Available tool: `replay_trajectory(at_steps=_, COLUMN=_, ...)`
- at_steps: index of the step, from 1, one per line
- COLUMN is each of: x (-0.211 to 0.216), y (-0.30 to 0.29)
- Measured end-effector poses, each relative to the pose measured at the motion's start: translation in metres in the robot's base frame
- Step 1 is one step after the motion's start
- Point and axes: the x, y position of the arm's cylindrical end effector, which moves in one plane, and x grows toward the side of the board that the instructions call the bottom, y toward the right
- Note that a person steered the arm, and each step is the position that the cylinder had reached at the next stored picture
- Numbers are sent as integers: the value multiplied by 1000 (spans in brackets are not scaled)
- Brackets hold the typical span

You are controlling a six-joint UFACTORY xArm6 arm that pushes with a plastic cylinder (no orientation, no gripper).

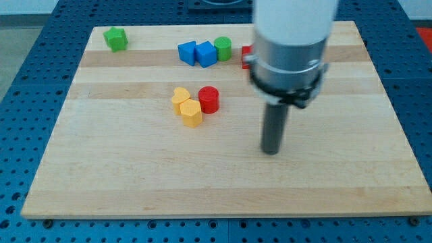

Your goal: Slightly push the red circle to the right of the yellow heart

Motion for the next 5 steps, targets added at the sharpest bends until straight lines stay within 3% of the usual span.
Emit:
replay_trajectory(at_steps=1, x=-37, y=32)
replay_trajectory(at_steps=4, x=-20, y=-134)
replay_trajectory(at_steps=5, x=-20, y=-135)
